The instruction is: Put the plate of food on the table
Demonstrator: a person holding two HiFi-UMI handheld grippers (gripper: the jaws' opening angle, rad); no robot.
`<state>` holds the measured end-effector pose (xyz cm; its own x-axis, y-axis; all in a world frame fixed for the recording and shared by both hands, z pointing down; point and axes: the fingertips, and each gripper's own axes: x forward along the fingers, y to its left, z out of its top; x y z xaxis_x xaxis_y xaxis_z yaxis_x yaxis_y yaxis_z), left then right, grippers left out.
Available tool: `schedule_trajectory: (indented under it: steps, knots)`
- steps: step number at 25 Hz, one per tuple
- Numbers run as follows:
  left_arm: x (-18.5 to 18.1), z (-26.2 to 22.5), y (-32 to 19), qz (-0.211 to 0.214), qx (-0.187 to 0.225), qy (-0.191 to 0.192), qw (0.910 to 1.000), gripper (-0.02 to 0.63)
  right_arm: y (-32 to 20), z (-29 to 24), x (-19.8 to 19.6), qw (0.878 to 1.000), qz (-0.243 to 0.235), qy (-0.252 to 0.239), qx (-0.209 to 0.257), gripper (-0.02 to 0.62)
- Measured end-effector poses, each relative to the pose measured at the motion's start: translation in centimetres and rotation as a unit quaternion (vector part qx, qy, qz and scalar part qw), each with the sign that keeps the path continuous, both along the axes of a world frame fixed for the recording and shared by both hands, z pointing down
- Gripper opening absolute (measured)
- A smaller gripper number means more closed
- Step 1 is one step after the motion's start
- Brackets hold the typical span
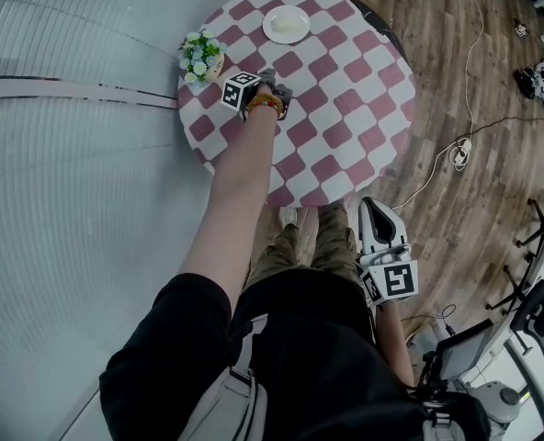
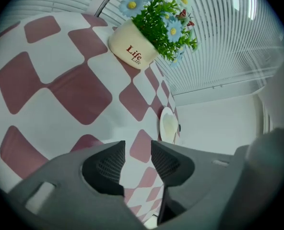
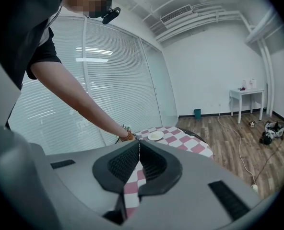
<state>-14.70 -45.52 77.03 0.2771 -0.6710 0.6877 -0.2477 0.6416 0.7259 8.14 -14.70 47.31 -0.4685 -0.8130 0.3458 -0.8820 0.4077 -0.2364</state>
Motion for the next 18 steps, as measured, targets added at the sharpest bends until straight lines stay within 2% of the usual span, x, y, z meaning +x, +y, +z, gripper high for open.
schedule_trajectory:
  steps: [12, 18]
  knots:
    - [-0.5, -0.6, 5.2, -0.009, -0.015, 0.007, 0.9998, 0.155, 1.3, -2.5, -2.0, 0.999, -0.002, 0.002, 0.036, 0.012]
    - [-0.7, -0.7, 8.1, -0.013, -0.016, 0.025, 0.9995, 0.155, 1.9, -4.1, -2.9, 0.999, -0.004, 0.002, 0.053, 0.012]
